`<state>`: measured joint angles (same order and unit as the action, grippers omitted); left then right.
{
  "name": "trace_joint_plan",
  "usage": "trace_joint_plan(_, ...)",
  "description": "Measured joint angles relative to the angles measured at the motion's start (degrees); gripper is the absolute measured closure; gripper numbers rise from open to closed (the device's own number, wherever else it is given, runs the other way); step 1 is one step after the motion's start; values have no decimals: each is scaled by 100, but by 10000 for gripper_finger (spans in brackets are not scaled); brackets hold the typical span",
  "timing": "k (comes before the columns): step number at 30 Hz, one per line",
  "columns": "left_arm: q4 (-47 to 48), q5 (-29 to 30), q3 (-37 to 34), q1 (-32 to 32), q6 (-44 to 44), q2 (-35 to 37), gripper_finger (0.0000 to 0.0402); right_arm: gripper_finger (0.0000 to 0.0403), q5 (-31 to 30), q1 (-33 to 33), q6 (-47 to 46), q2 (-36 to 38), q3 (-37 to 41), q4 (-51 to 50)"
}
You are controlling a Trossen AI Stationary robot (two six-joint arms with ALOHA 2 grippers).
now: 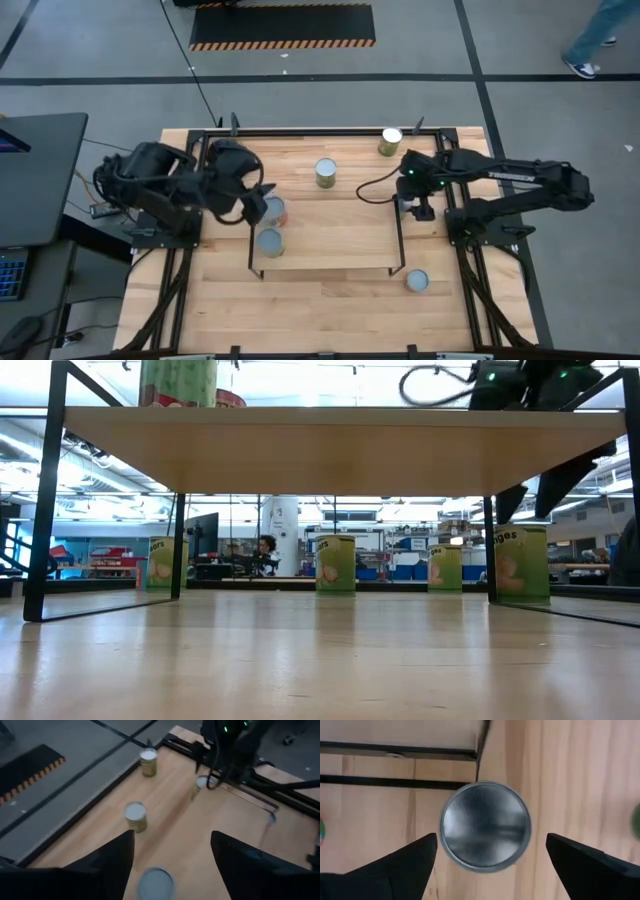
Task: Pick and place cans onto a shelf
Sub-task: Put the bottom right large canned oranges on the shelf
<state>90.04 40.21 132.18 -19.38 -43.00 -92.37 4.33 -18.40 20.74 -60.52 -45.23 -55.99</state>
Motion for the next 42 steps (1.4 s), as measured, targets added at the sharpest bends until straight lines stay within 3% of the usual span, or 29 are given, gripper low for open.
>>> trace_joint_plan(17,-9,-43,0,911,1112,23,136,34,223,-54,-1,-920,-17,452)
trace_joint_plan(22,-9,-106,0,915,1121,23,137,79,199,-56,42,-868,-17,388)
trace_joint_plan(29,-5,-106,0,801,1134,65,140,82,-69,-56,327,-521,-76,-269)
trace_joint_plan(36,-4,-108,-5,750,1130,101,155,73,-349,-58,347,-116,-713,-1143)
trace_joint_plan(42,-4,-246,-4,750,1125,102,165,79,-797,64,422,-62,-1982,-2229)
